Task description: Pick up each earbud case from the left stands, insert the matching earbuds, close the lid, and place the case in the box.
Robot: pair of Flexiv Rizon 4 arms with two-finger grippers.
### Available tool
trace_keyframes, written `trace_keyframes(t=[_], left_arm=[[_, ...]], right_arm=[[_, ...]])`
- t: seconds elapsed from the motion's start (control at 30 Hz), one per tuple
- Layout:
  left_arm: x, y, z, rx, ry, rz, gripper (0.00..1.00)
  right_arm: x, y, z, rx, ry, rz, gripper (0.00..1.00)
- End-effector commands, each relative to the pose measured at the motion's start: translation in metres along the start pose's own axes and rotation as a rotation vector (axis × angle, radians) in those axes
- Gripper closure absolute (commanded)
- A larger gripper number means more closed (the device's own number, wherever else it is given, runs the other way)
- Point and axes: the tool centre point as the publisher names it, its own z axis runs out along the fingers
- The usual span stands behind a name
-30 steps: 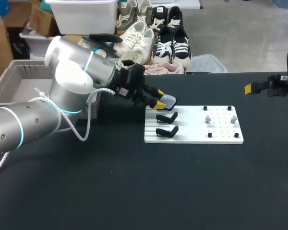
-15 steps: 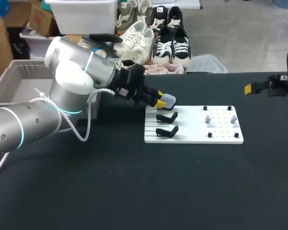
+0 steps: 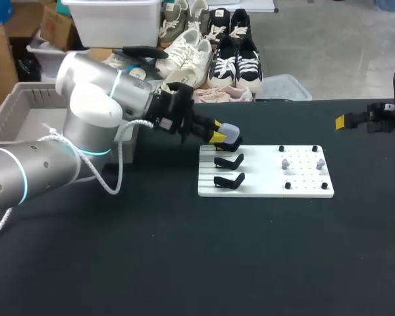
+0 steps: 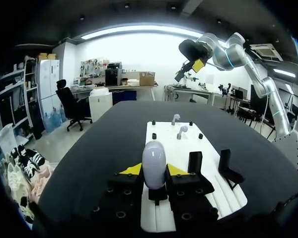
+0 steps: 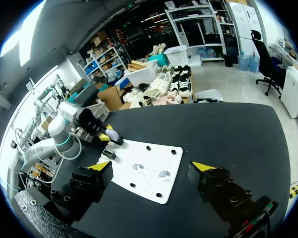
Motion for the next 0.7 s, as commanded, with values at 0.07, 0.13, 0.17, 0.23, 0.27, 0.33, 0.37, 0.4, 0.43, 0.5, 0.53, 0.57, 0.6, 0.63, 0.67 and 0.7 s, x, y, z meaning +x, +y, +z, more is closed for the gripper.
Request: trace_keyframes(t=[0.07, 0.13, 0.17, 0.23, 0.27, 0.33, 0.37, 0.4, 0.43, 0.5, 0.53, 0.57, 0.6, 0.63, 0.67, 0.7], left_arm=[[-0.013, -0.025, -0.021, -0.049, -0.045, 0.022, 1.00], [-0.021, -0.033, -0.027, -0.060, -0.076, 0.042, 1.00], [-0.025, -0.038, -0.030, -0.065, -0.091, 0.051, 1.00], [-0.033, -0.048, -0.036, -0.073, -0.121, 0.067, 1.00], [-0.037, -0.054, -0.038, -0.080, -0.139, 0.074, 1.00], [-0.045, -0.064, -0.042, -0.091, -0.168, 0.088, 1.00], [-0.049, -0.068, -0.044, -0.102, -0.187, 0.087, 1.00], [-0.054, -0.073, -0.046, -0.106, -0.199, 0.087, 1.00], [-0.057, -0.077, -0.047, -0.110, -0.213, 0.086, 1.00], [-0.064, -0.085, -0.049, -0.127, -0.238, 0.081, 1.00], [-0.067, -0.089, -0.050, -0.136, -0.249, 0.079, 1.00], [-0.069, -0.092, -0.051, -0.141, -0.257, 0.070, 1.00], [-0.071, -0.095, -0.052, -0.144, -0.266, 0.064, 1.00], [-0.073, -0.098, -0.053, -0.151, -0.275, 0.064, 1.00], [-0.075, -0.101, -0.054, -0.155, -0.282, 0.062, 1.00], [-0.077, -0.104, -0.054, -0.162, -0.292, 0.062, 1.00]], right_arm=[[0.000, -0.001, 0.000, -0.005, 0.001, -0.002, 0.00], [0.000, -0.001, 0.000, -0.005, 0.001, -0.002, 0.00], [0.000, -0.001, 0.000, -0.005, 0.001, -0.002, 0.00], [0.000, -0.001, 0.000, -0.005, 0.001, -0.002, 0.00], [0.000, -0.001, 0.000, -0.005, 0.001, -0.002, 0.00], [0.000, -0.001, 0.000, -0.005, 0.001, -0.002, 0.00], [0.000, -0.001, 0.000, -0.005, 0.001, -0.002, 0.00], [0.000, -0.001, 0.000, -0.005, 0.001, -0.002, 0.00], [0.000, -0.001, 0.000, -0.005, 0.001, -0.002, 0.00], [0.000, -0.001, 0.000, -0.005, 0.001, -0.002, 0.00], [0.000, -0.001, 0.000, -0.005, 0.001, -0.002, 0.00], [0.000, -0.001, 0.000, -0.005, 0.001, -0.002, 0.00], [0.000, -0.001, 0.000, -0.005, 0.001, -0.002, 0.00], [0.000, -0.001, 0.000, -0.005, 0.001, -0.002, 0.00], [0.000, -0.001, 0.000, -0.005, 0.001, -0.002, 0.00], [0.000, -0.001, 0.000, -0.005, 0.001, -0.002, 0.00]])
